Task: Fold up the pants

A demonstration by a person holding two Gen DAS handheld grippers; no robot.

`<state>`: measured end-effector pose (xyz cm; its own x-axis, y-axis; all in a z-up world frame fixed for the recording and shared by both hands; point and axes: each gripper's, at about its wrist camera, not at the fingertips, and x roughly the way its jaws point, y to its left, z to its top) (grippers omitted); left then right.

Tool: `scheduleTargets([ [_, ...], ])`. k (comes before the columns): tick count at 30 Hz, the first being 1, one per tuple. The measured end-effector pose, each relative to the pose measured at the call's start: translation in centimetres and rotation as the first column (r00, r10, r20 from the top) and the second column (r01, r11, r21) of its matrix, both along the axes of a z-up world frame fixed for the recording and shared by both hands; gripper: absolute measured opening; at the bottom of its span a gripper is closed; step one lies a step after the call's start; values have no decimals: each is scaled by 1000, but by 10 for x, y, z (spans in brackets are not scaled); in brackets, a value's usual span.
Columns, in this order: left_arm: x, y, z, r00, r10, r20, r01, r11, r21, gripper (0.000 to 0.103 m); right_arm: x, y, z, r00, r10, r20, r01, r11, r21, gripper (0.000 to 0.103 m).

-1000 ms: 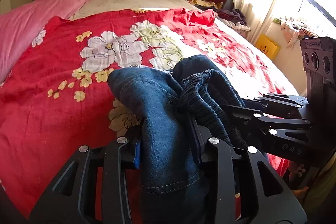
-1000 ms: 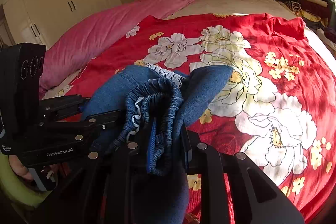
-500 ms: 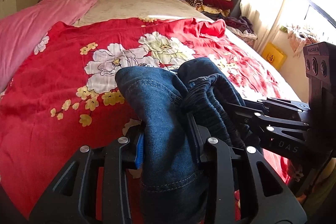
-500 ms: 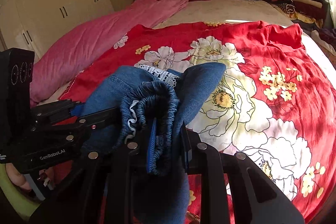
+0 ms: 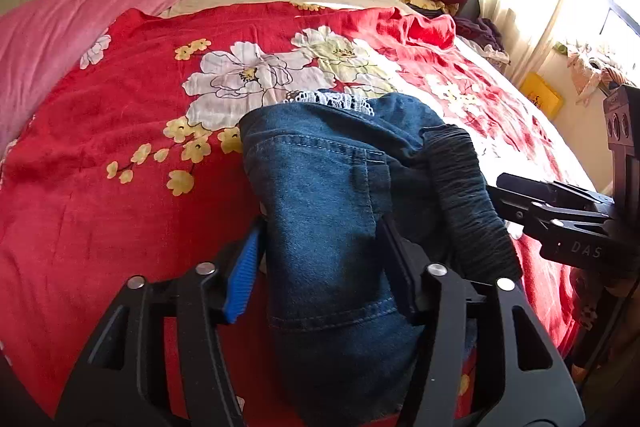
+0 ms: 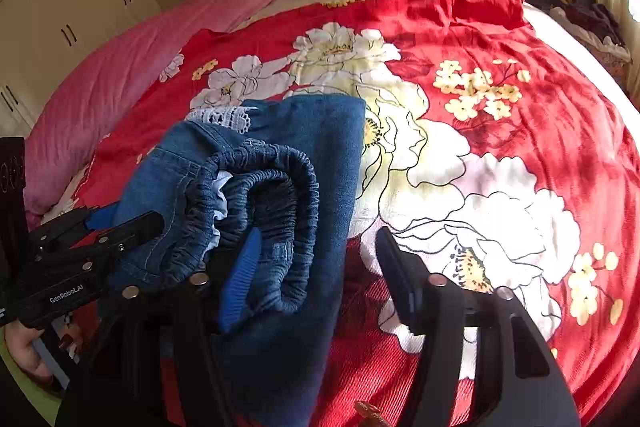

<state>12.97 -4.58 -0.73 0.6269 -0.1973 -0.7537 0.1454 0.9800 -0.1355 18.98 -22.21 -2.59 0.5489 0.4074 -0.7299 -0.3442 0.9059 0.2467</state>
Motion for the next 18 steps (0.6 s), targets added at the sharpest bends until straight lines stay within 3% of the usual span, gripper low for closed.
scheduleTargets([
  [2,-8,0,7,1000,-3,16,3,1000,2,61,-14,-4,13,999,-3,46,2,1000,7,83],
  [5,-24,0,18,999,-5,47,5,1000,2,79,-37,-10,31,994,-2,110,-1,1000,21,94],
  [8,-42,1,30,997,4,81,-5,1000,7,93,-62,-13,40,988,6,156,-7,1000,9,98],
  [18,-87,4,40,993,22,115,-22,1000,4,94,-108,-17,54,978,13,206,-10,1000,-15,98],
])
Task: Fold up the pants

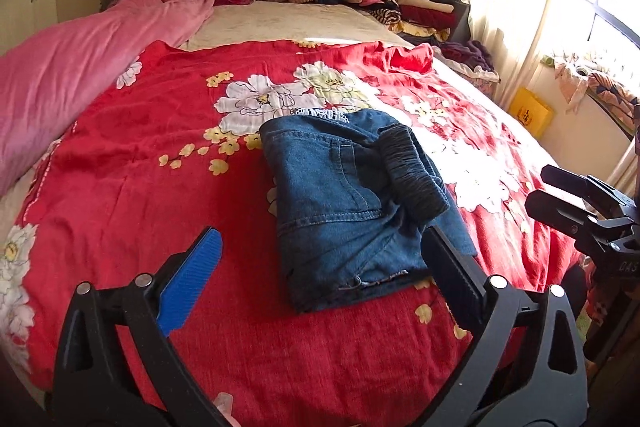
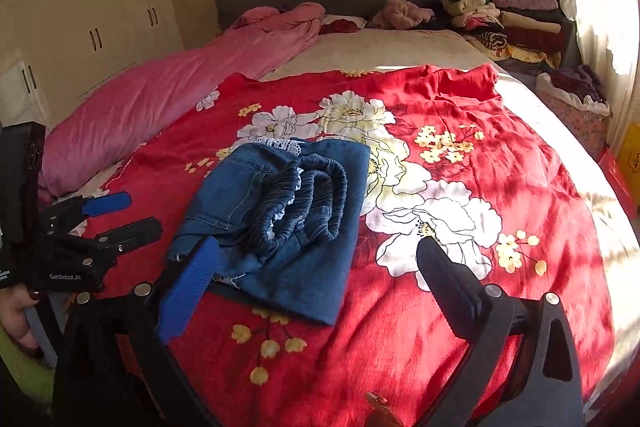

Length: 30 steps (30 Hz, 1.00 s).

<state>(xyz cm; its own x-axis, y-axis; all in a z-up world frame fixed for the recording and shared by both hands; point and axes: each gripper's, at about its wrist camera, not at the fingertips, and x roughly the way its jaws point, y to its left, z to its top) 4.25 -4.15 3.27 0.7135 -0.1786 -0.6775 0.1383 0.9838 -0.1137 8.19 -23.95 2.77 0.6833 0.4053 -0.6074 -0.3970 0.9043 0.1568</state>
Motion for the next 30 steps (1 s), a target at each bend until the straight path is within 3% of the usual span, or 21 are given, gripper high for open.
scheduleTargets([
  [19,-30,6,-33,997,46,-69,-45,999,16,94,-22,4,-29,996,-17,-89,12,998,-54,98],
  [30,-29,8,-36,995,55,-82,-54,999,6,94,-22,4,-33,994,-21,-105,16,999,-51,98],
])
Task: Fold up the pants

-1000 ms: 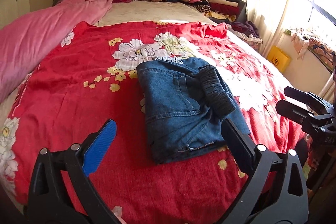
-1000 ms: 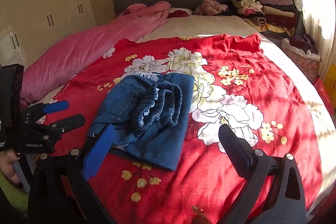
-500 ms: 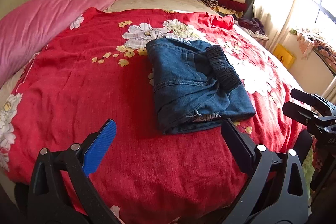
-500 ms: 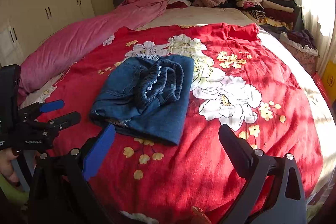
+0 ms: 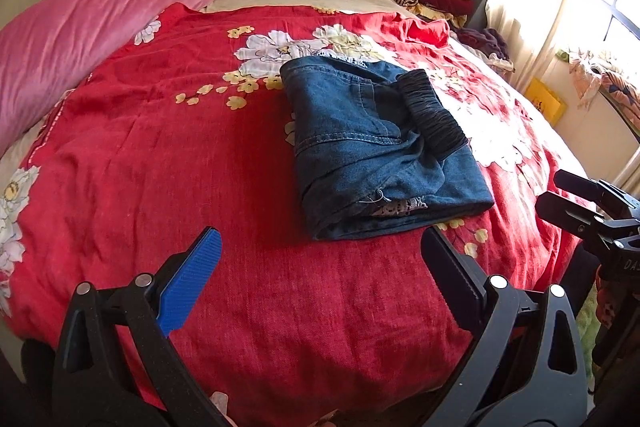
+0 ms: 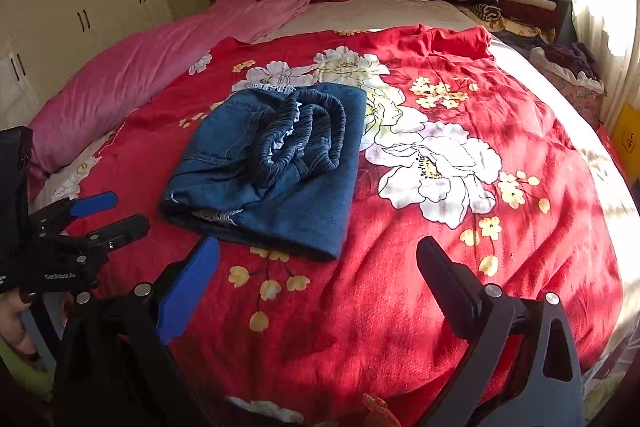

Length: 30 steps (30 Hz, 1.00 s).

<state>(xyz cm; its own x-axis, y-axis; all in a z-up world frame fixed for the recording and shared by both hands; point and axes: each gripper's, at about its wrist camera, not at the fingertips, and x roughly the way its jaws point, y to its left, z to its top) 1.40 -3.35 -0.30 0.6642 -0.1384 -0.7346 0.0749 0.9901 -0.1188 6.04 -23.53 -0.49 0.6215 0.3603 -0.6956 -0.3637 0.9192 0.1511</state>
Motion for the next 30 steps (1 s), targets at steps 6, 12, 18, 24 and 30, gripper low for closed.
scheduleTargets([
  [6,-1,0,3,1000,9,4,-9,1000,-8,94,-1,0,1,1000,-2,6,2,1000,3,98],
  [12,-1,-1,5,1000,15,4,-15,1000,-9,94,-1,0,2,1000,-5,8,5,1000,3,98],
  [18,-2,2,5,999,33,8,-33,999,-8,94,-2,0,2,1000,-6,8,6,1000,3,98],
  [24,-3,3,7,999,41,11,-41,999,-4,94,-2,-1,3,1000,-7,9,7,1000,3,98],
  [30,-3,3,7,999,40,12,-40,999,-4,94,-2,-1,3,1000,-7,9,7,1000,4,98],
])
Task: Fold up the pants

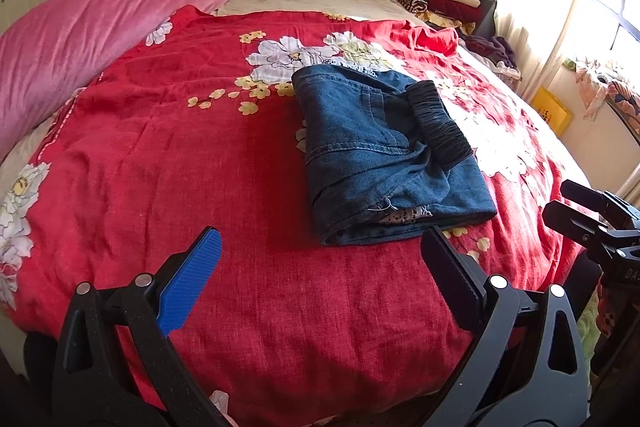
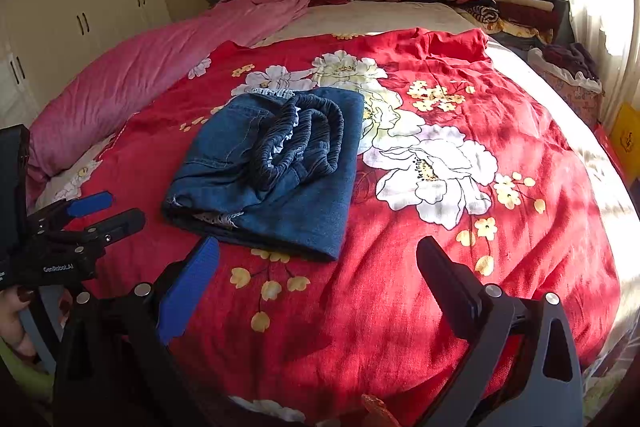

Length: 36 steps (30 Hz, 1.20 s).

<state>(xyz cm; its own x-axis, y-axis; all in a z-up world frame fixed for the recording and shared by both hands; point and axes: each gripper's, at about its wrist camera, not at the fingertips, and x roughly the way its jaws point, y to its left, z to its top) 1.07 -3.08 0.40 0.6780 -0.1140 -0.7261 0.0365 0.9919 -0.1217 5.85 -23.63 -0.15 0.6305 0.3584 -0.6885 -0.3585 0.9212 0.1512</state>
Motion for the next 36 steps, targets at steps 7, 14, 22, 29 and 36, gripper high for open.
scheduleTargets([
  [7,0,0,1,1000,-1,1,1,1000,-1,94,0,0,-1,1000,-2,-3,2,1000,-3,98],
  [14,0,1,4,1000,4,3,-4,1000,0,94,-1,0,0,1000,-7,-2,7,1000,-5,98],
  [22,0,2,4,1000,7,4,-7,1000,-1,94,-1,0,1,1000,-8,-3,8,1000,-5,98],
  [29,-1,4,4,1000,11,4,-11,1000,-2,94,-1,0,1,1000,-8,-3,8,1000,-5,98],
  [36,-1,5,4,1000,13,3,-12,1000,-3,94,-2,0,2,1000,-16,-3,16,1000,-8,98],
])
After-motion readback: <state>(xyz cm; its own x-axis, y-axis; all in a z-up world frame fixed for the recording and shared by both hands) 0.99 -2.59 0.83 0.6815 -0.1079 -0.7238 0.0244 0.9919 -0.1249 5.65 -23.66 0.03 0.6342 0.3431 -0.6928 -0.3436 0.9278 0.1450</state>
